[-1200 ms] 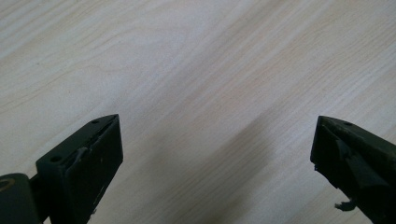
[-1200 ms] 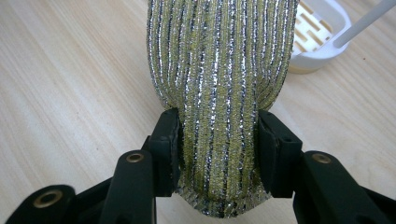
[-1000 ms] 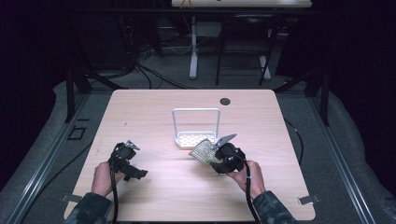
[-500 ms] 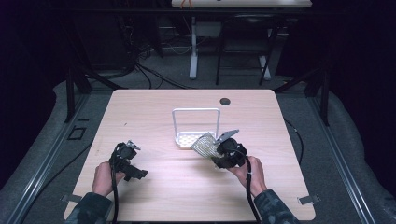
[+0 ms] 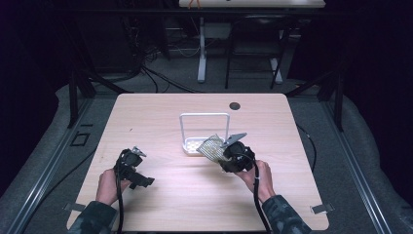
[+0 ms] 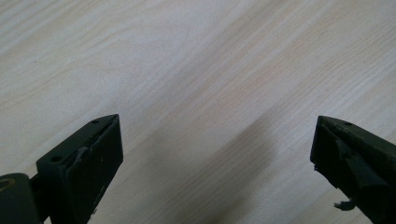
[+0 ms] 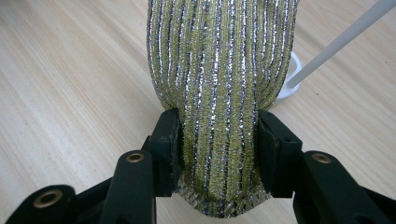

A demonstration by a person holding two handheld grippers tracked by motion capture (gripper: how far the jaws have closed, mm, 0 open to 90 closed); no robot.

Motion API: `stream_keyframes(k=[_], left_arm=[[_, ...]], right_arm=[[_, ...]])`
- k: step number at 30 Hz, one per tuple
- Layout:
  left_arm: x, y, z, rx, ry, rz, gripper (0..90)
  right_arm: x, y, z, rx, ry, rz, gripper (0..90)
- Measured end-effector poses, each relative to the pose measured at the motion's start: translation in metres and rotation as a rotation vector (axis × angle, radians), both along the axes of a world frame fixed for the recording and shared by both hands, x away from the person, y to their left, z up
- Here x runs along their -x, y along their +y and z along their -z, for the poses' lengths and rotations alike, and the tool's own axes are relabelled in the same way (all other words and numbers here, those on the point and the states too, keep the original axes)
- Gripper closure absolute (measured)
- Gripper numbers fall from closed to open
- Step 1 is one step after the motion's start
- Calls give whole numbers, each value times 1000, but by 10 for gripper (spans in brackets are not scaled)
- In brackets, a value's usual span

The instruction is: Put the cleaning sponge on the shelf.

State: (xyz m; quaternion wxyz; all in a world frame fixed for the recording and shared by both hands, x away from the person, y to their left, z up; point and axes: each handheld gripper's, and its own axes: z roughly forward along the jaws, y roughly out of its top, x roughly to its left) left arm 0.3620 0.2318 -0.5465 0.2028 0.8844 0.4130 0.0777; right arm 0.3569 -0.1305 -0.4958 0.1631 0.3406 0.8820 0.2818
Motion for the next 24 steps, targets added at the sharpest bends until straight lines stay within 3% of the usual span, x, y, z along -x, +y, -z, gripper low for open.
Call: stream_keyframes(k=[24], left_arm=[[1, 1, -1, 1, -8, -1, 26]], right_arm=[[-24, 14, 0, 17, -37, 45, 553]])
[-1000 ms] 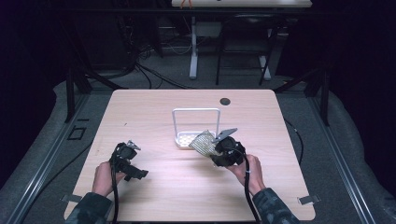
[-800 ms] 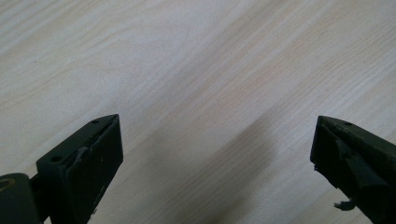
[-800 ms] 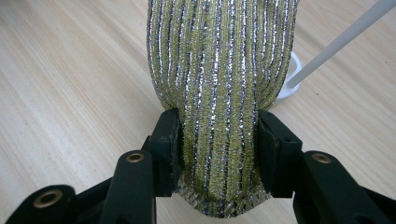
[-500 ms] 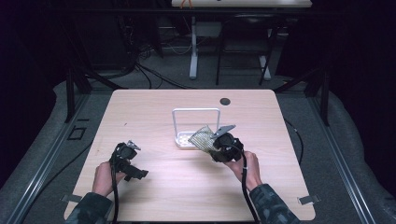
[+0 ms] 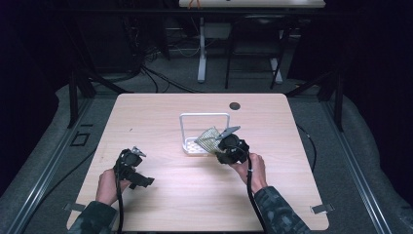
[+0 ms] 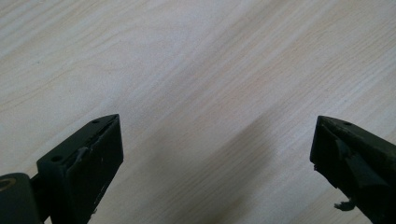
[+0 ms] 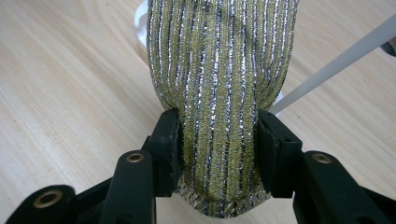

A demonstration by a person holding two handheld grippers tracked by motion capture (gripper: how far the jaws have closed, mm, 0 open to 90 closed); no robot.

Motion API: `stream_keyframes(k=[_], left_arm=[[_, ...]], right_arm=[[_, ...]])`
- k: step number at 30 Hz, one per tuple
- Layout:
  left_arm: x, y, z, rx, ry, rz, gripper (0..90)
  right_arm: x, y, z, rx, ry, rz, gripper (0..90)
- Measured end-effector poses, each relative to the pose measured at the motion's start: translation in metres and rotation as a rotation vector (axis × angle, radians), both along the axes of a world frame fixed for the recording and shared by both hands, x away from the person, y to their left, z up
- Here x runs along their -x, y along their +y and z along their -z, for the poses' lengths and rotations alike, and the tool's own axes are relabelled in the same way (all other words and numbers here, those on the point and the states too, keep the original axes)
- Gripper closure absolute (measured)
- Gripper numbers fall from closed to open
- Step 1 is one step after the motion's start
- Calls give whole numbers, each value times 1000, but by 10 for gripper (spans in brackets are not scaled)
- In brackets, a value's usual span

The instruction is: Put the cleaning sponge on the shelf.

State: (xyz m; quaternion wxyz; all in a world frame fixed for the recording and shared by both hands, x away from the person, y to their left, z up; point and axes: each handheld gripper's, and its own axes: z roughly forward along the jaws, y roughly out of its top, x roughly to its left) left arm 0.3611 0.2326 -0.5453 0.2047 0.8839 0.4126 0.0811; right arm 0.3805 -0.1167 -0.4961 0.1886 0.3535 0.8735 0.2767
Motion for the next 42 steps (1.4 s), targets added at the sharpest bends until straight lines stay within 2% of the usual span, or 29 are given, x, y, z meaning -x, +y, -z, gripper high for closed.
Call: stream_keyframes(k=[8, 17, 28, 42], left_arm=[[0, 0, 0, 2, 0, -2, 27], [0, 0, 0, 3, 1, 0, 27], [0, 0, 0, 1, 1, 1, 28], [-1, 0, 1, -5, 5, 5, 31]], right_arm=[[-7, 5, 6, 10, 1, 11, 550], [-16, 20, 15, 20, 6, 11, 543], [-26, 26, 21, 10, 8, 40, 536], [-34, 36, 29, 24, 4, 51, 531]])
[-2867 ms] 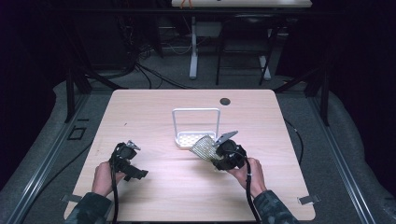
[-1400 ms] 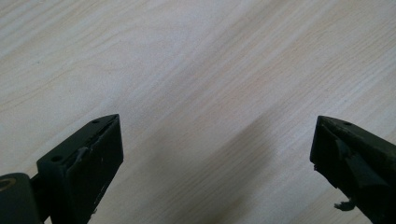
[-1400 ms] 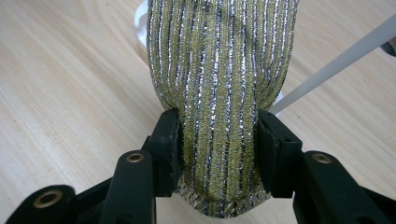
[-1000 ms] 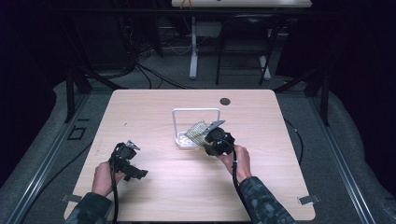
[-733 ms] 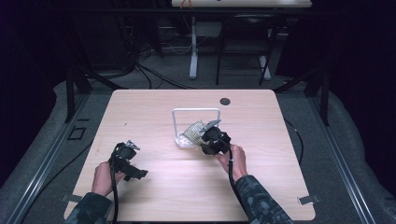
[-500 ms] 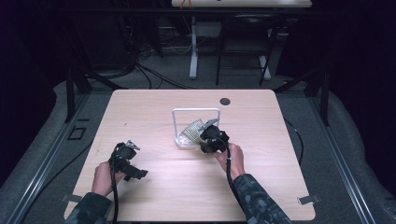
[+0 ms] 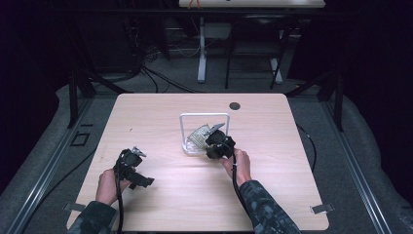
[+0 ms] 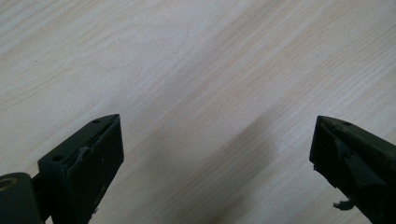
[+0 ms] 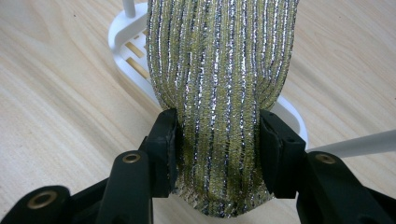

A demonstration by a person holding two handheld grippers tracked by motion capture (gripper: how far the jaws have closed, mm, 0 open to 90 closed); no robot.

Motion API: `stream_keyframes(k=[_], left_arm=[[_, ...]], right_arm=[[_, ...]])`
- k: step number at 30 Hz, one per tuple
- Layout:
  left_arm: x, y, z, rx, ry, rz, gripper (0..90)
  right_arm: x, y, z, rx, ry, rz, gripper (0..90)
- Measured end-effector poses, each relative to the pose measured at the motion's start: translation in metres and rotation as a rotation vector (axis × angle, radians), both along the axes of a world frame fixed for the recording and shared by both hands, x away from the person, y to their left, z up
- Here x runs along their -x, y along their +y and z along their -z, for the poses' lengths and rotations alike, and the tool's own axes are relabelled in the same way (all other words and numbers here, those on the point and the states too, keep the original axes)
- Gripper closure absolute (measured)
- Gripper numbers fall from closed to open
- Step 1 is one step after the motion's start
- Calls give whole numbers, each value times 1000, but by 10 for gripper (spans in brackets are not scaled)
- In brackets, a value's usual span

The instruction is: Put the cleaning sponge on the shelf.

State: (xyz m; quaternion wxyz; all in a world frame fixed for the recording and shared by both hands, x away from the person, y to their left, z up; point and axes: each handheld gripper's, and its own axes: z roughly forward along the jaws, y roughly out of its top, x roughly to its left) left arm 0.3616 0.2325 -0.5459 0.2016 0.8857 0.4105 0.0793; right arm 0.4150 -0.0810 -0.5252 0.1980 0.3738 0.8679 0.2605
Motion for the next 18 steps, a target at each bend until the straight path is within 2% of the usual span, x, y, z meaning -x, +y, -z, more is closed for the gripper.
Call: stream_keyframes(k=[18], left_arm=[[0, -1, 1, -1, 2, 7, 31]], right_arm=[[-8, 12, 6, 6, 14, 14, 515]])
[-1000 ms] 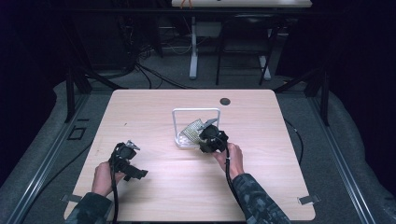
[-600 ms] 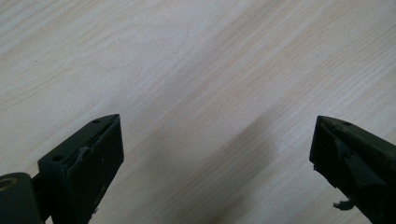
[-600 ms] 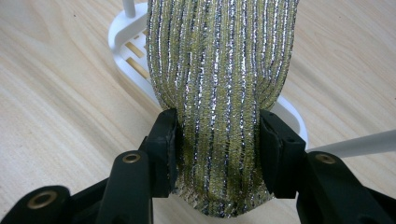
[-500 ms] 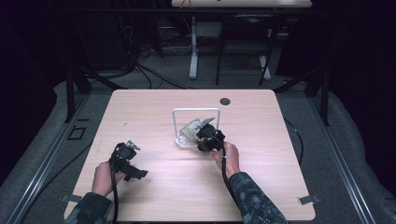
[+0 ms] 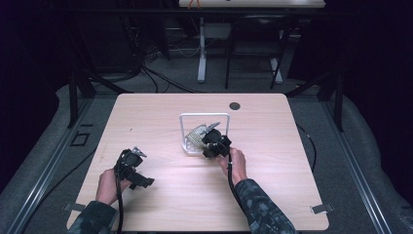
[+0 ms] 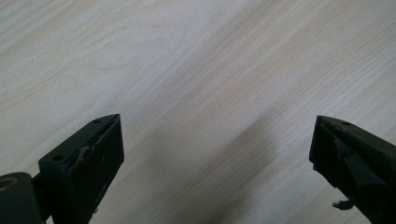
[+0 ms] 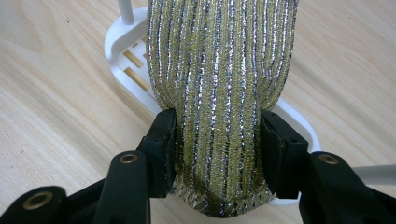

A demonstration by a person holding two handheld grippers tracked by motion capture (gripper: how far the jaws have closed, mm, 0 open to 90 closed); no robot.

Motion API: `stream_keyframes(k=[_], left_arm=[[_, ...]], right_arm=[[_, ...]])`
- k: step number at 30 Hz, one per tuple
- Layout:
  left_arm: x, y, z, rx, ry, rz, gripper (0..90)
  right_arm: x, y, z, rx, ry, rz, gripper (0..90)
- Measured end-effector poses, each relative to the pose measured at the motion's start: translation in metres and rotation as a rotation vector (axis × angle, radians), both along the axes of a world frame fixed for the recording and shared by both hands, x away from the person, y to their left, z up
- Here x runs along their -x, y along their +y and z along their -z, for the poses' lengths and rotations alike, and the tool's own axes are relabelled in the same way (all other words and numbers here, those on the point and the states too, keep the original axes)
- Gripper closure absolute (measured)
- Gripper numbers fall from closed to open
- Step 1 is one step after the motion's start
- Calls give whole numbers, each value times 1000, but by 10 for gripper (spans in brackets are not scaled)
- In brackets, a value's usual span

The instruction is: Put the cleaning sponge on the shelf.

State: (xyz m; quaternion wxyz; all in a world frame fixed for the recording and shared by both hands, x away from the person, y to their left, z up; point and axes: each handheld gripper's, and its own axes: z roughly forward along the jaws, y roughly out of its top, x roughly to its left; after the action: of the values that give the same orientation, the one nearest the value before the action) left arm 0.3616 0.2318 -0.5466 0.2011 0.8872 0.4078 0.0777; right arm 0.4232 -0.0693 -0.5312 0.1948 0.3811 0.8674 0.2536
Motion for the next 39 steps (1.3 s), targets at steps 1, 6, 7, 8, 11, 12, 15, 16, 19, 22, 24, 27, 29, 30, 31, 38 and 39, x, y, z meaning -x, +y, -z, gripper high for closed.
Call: stream_keyframes(k=[1, 6, 7, 8, 11, 12, 15, 16, 19, 22, 24, 27, 29, 30, 31, 38, 39], left_arm=[[0, 0, 0, 0, 0, -2, 32], [0, -2, 0, -6, -5, 3, 32], [0, -3, 0, -7, -2, 5, 32], [-1, -4, 0, -6, -1, 9, 31], [-1, -5, 1, -10, 0, 16, 31], [-1, -4, 1, -9, 0, 17, 31], [-1, -4, 0, -6, -2, 12, 31], [-1, -3, 0, -4, -1, 11, 31], [0, -3, 0, -2, 1, 11, 32], [0, -3, 0, -1, 1, 10, 32], [0, -3, 0, -3, -1, 17, 31], [0, -3, 0, -1, 1, 14, 31], [0, -3, 0, -1, 0, 14, 31], [0, -3, 0, 0, -1, 15, 31], [0, -3, 0, 0, -2, 15, 32], [0, -2, 0, 2, -4, 13, 31], [0, -2, 0, -1, -4, 13, 31]], right_arm=[[0, 1, 1, 0, -1, 4, 513], [-3, 4, 2, 3, 3, 11, 497], [-3, 4, 2, 3, 3, 11, 497], [-3, 5, 3, -1, -1, 16, 496], [-6, 7, 3, 6, 3, 26, 476], [-7, 7, 4, 4, 0, 25, 472], [-8, 7, 4, 2, 11, 32, 460], [-9, 7, 5, -3, 9, 31, 456], [-9, 8, 5, -3, 16, 36, 450], [-9, 8, 5, -6, 19, 38, 450], [-9, 8, 5, -10, 23, 36, 450], [-10, 8, 6, -15, 22, 37, 449], [-10, 9, 6, -20, 22, 42, 446], [-10, 9, 6, -20, 20, 45, 444], [-10, 9, 6, -18, 19, 44, 442], [-9, 9, 5, -20, 14, 42, 417], [-9, 9, 4, -21, 15, 41, 421]])
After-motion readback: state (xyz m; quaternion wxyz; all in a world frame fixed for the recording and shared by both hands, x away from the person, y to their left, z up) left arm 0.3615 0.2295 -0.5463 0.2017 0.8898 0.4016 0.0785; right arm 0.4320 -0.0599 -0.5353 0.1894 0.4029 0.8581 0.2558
